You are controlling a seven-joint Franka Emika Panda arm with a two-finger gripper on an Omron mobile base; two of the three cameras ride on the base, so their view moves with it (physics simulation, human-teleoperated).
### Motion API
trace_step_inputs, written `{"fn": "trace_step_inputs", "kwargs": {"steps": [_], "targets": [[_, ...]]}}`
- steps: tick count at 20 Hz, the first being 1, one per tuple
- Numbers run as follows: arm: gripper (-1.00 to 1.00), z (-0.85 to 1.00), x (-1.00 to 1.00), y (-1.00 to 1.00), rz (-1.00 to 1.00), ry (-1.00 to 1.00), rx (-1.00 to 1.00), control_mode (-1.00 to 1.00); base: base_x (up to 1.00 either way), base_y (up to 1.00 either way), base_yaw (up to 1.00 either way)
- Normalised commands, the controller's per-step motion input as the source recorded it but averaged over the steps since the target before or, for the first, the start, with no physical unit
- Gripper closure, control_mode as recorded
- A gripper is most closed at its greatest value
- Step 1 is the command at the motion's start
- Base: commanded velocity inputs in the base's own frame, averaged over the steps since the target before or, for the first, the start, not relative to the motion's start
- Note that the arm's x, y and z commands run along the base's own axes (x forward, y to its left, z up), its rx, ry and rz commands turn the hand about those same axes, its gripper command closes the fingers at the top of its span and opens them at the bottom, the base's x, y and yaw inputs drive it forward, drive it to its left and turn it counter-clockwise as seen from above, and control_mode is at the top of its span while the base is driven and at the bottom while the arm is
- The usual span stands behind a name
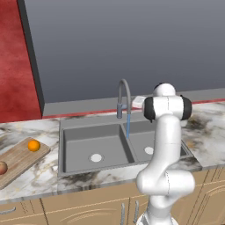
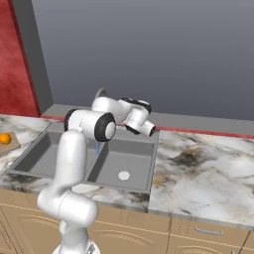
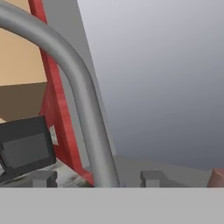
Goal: Pick the peach, orange from the sink and place them on the cutting board to airdry. Then turn off the sink faucet.
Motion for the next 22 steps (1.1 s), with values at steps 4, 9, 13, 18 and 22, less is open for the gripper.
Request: {"fn": "trace_step_inputs", "kwargs": {"steps": [4, 9, 13, 18, 22], "targets": [[-1.0, -0.09, 0.14, 1.0, 0.03, 0.0, -0.01, -1.0, 0.0, 0.0, 0.0], [-1.0, -0.02, 0.09, 1.0, 0.04, 0.0, -0.05, -1.0, 0.0, 0.0, 0.0], [-1.0, 0.0, 0.01, 1.0, 0.04, 0.0, -0.07, -1.0, 0.0, 0.0, 0.0], [-1.0, -0.06, 0.0, 1.0, 0.04, 0.0, -0.1, -1.0, 0.0, 0.0, 0.0], [-1.0, -0.05, 0.0, 0.7, 0.03, 0.0, -0.03, -1.0, 0.0, 0.0, 0.0]]}}
